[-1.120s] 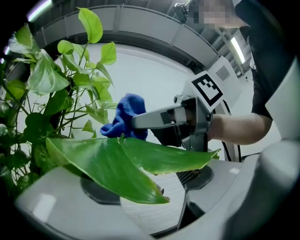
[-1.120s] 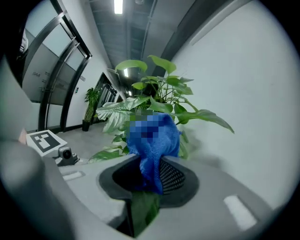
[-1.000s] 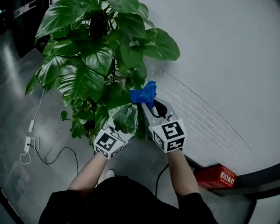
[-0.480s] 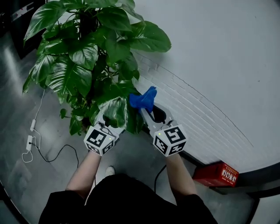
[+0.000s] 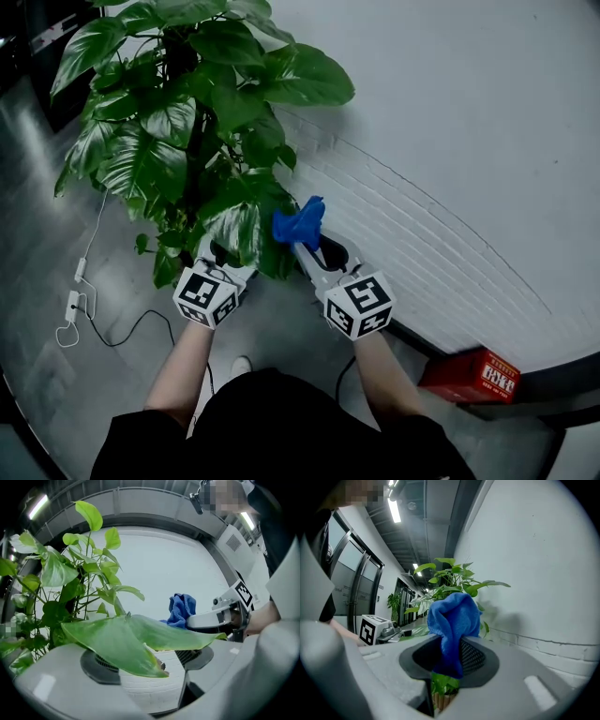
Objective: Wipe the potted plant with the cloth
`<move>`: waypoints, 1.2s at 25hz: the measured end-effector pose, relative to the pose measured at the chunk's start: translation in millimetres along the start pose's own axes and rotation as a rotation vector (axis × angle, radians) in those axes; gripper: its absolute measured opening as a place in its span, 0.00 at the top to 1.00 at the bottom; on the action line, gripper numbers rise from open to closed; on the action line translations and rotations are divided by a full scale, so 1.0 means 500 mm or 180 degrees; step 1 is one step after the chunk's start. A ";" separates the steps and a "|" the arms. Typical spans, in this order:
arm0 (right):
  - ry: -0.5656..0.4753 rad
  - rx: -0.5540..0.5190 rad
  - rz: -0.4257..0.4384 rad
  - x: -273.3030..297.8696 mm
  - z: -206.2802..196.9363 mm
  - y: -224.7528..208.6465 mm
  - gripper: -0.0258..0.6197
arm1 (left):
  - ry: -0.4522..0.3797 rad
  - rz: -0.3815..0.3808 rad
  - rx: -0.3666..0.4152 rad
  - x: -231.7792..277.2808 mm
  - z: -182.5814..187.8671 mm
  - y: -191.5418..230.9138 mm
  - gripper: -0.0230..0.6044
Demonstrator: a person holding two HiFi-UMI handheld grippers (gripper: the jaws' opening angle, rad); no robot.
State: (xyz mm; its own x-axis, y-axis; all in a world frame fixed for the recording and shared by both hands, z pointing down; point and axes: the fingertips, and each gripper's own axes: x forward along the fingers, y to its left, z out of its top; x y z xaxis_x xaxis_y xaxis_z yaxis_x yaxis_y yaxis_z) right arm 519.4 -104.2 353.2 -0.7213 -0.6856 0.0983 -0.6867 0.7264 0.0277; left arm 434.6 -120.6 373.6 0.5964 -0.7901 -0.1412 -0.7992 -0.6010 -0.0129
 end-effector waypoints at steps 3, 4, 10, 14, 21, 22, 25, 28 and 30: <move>0.0029 0.0007 0.0053 -0.008 -0.015 0.007 0.80 | -0.0001 0.0065 0.0003 0.001 -0.001 0.000 0.43; 0.0044 0.0007 0.0063 -0.010 -0.021 0.007 0.80 | -0.0004 0.0084 -0.0005 0.002 -0.001 0.000 0.43; 0.0107 -0.0023 0.0068 -0.016 -0.038 -0.003 0.80 | -0.0015 0.0143 -0.0045 0.008 -0.009 0.002 0.43; 0.0135 -0.0049 0.0090 -0.021 -0.044 -0.006 0.80 | -0.0014 0.0183 -0.0022 0.009 -0.007 0.005 0.43; 0.0155 -0.0052 0.0102 -0.037 -0.070 -0.004 0.80 | -0.0009 0.0251 -0.0046 0.003 -0.005 0.000 0.43; 0.0153 -0.0036 0.0098 -0.041 -0.074 -0.006 0.80 | -0.0015 0.0258 -0.0064 0.002 -0.006 -0.004 0.43; 0.0146 0.0005 0.0114 -0.050 -0.085 -0.002 0.80 | -0.0032 0.0304 -0.0144 -0.003 -0.010 -0.009 0.43; 0.0154 0.0024 0.0131 -0.062 -0.093 -0.002 0.80 | 0.0003 0.0333 -0.0147 -0.005 -0.014 -0.012 0.43; 0.0158 0.0035 0.0144 -0.070 -0.097 -0.005 0.80 | 0.0017 0.0360 -0.0129 -0.007 -0.014 -0.016 0.43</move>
State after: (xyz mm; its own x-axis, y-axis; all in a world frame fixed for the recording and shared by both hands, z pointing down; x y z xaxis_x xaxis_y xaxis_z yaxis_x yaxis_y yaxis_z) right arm 550.9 -79.8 398.0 -0.7463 -0.6488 0.1485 -0.6548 0.7558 0.0111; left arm 439.3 -113.8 380.9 0.5030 -0.8538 -0.1341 -0.8578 -0.5121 0.0430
